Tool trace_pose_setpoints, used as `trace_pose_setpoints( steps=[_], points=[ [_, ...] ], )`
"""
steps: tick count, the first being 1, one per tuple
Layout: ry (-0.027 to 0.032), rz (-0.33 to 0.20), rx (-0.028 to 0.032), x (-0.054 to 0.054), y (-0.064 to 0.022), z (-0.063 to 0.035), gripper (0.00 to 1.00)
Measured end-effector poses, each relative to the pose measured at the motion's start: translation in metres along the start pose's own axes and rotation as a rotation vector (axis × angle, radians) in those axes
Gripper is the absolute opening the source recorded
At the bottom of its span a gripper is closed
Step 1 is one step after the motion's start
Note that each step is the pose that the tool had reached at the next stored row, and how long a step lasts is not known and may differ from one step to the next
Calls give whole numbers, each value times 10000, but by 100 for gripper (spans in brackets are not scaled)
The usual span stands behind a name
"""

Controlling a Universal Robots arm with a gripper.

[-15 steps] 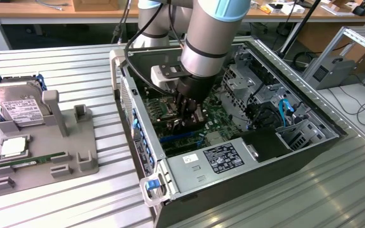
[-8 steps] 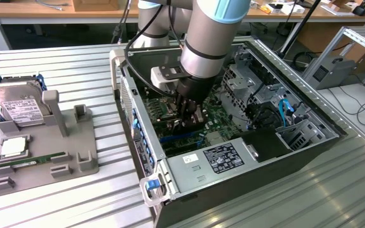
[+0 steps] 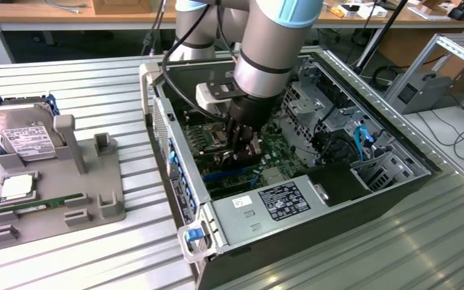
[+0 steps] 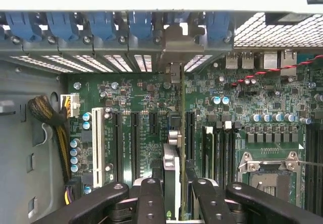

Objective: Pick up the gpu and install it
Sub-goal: 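Insert the gpu into the slot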

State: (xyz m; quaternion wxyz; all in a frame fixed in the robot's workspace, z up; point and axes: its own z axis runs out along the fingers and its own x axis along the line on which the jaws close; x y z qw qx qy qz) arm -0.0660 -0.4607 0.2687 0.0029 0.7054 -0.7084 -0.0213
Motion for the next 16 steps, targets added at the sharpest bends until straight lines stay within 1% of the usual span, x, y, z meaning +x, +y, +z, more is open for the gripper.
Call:
trace_pose_setpoints(
  steps=[1, 3, 8, 12, 13, 14, 16],
  points=[
    [0, 0, -3, 0, -15, 0, 27],
    [0, 1, -4, 0, -18, 8, 27],
    [-2, 35, -3, -17, -11, 47, 27],
    [-3, 63, -1, -35, 1, 51, 27],
    [-13, 65, 10, -36, 3, 42, 27],
    [-6, 65, 13, -37, 4, 4, 27],
    [-5, 65, 14, -37, 5, -30, 27]
  ],
)
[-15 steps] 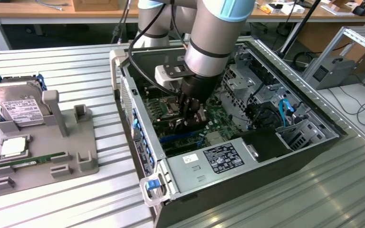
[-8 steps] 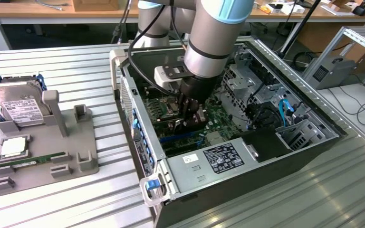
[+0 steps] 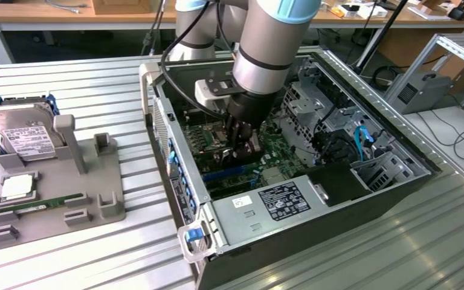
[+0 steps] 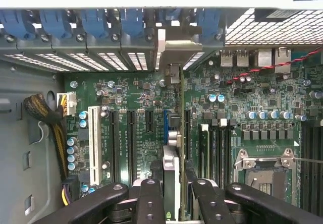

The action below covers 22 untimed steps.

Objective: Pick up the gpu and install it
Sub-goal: 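Insert the gpu into the slot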

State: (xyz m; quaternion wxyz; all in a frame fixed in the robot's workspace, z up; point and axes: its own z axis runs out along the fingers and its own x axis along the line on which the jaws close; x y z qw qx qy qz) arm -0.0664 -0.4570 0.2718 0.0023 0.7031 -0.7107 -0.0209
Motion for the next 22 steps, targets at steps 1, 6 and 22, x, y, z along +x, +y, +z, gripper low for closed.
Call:
trace_pose_setpoints(
  steps=[1, 6, 22],
  points=[
    [0, 1, 0, 0, 0, -4, 27],
    [1, 1, 0, 0, 4, -6, 27],
    [64, 8, -86, 31, 94, -12, 27]
  ],
)
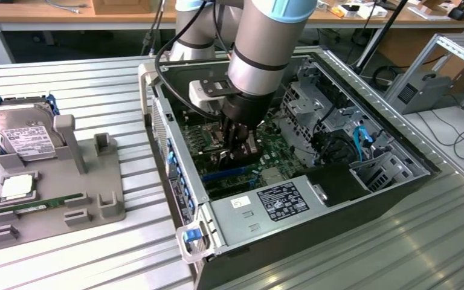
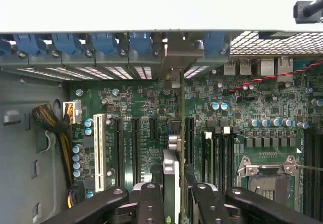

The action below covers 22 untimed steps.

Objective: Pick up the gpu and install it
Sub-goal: 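Insert the gpu into the slot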

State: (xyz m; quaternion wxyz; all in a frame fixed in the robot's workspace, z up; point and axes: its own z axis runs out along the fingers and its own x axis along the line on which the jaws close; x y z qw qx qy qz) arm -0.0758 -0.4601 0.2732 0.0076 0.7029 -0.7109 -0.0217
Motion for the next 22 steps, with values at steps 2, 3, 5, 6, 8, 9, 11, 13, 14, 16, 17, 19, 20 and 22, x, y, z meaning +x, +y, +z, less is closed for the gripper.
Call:
trace_pose_setpoints(
  steps=[2, 3, 5, 6, 8, 9, 11, 13, 14, 16, 17, 19, 20, 22],
  points=[
    [0, 1, -13, 0, 0, 0, 27],
    [0, 1, -30, 0, 0, 0, 27],
    [0, 1, -40, 0, 0, 0, 27],
    [0, 1, -41, 0, 0, 0, 27],
    [0, 1, -40, 0, 0, 1, 27],
    [0, 1, -41, 0, 0, 0, 27],
    [1, 1, -41, 0, 0, 2, 27],
    [0, -1, -41, 0, 1, 9, 27],
    [0, 0, -41, 0, 2, 12, 27],
    [-1, 1, -40, 0, 2, 19, 27],
    [-2, 1, -40, 0, 2, 25, 27],
    [0, 1, -41, 1, 1, 38, 27],
    [0, 1, -41, 1, 1, 42, 27],
    [0, 1, -41, 1, 1, 56, 27]
  ],
)
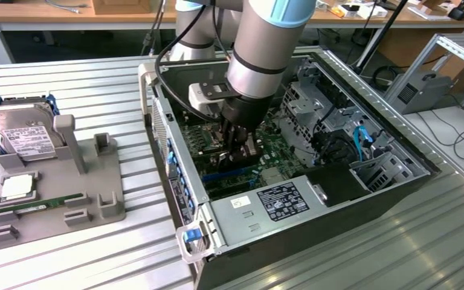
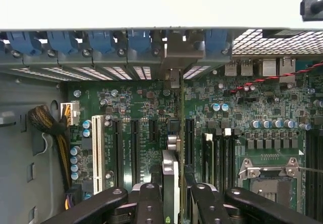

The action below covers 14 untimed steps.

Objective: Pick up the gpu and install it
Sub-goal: 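Insert the gpu into the slot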

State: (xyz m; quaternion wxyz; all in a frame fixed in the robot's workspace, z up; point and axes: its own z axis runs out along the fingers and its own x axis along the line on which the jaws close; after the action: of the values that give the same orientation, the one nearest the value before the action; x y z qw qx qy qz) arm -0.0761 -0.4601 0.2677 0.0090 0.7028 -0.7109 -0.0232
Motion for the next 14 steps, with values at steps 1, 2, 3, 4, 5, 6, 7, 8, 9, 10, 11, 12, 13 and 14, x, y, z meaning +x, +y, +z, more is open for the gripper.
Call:
trace_pose_setpoints(
  steps=[1, 2, 3, 4, 5, 6, 7, 8, 9, 10, 11, 12, 13, 14],
  points=[
    [-2, 0, 1, 0, 0, 6, 27],
    [-2, -1, 0, 0, -1, 10, 27],
    [2, 0, -1, 0, -1, 15, 27],
    [1, 0, -1, 1, -1, 21, 27],
    [0, 0, 0, 1, -1, 23, 27],
    [1, 0, -1, 1, -1, 24, 27],
    [0, 0, 0, 0, -1, 26, 27],
    [0, 0, 0, 1, -1, 27, 27],
    [0, 0, 0, 0, -1, 28, 27],
    [1, 0, 0, 1, -1, 28, 27],
    [0, 0, 0, 1, -1, 28, 27],
    [0, 0, 0, 1, -1, 29, 27],
    [0, -1, 0, 1, -1, 29, 27],
    [0, 0, 0, 0, -1, 29, 27]
  ],
)
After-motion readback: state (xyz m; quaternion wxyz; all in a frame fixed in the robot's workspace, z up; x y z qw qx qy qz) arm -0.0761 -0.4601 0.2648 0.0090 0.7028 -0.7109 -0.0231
